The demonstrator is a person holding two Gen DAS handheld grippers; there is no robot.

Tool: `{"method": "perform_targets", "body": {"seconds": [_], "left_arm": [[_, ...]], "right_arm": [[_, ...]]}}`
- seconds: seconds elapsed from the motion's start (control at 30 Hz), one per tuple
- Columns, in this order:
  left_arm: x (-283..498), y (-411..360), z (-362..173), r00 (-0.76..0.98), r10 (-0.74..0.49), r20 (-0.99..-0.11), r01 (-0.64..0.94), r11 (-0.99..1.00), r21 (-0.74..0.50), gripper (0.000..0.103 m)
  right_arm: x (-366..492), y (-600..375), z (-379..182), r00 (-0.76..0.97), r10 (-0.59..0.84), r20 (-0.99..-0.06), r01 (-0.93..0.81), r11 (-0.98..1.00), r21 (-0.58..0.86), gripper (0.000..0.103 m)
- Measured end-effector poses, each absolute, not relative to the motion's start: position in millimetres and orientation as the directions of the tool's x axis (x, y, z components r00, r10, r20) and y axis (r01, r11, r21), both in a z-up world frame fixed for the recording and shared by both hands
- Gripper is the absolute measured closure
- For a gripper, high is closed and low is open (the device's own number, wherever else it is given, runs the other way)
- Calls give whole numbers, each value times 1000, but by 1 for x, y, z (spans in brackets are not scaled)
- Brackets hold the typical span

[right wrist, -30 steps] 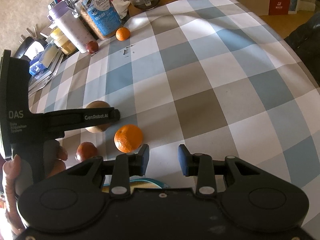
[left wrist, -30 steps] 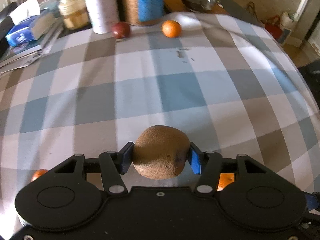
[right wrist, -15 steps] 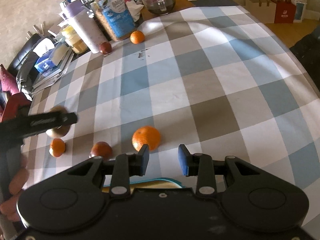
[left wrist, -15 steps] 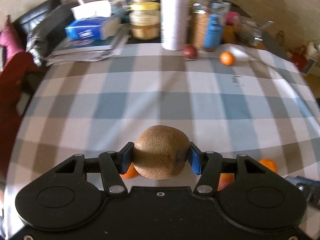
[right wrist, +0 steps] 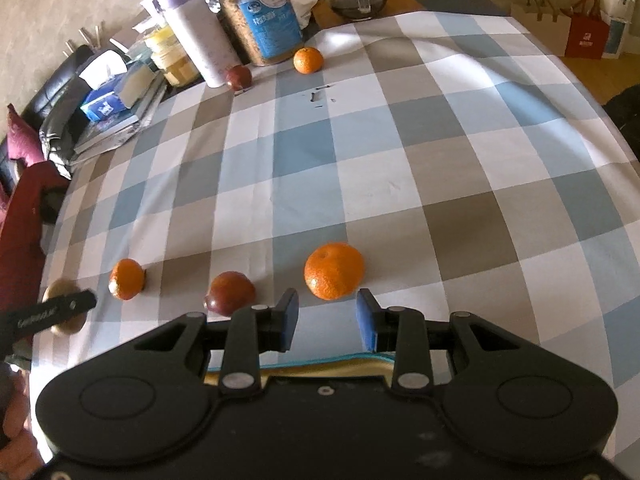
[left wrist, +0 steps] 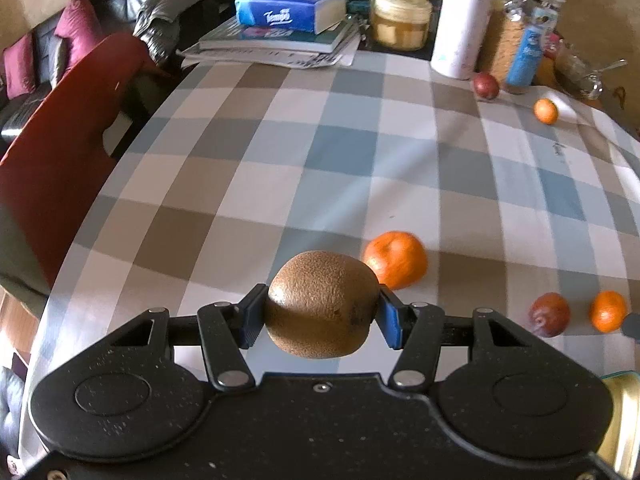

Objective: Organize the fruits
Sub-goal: 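Grasp an orange with the right tool while the left tool holds the kiwi, then carry the kiwi and orange over the gold tray with both tools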

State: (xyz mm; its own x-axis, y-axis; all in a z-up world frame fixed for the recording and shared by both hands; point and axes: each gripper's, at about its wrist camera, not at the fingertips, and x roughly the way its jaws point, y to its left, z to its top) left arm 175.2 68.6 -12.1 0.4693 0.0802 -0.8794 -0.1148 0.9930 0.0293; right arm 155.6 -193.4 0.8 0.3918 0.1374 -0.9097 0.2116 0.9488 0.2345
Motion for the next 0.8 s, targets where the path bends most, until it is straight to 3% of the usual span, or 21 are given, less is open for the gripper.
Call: {"method": "perform_targets", "body": {"seconds": [0.43, 0.8], "left_arm": [[177, 77, -32, 451, 92, -888, -140, 990, 32, 45], [179, 75, -33, 463, 99, -881, -123, 991, 47, 45]], "right_arm": [[177, -203, -16, 376, 122, -918, 311, 917, 249, 68], [189, -192, -22, 405, 120, -906, 298, 920, 255, 66]]}}
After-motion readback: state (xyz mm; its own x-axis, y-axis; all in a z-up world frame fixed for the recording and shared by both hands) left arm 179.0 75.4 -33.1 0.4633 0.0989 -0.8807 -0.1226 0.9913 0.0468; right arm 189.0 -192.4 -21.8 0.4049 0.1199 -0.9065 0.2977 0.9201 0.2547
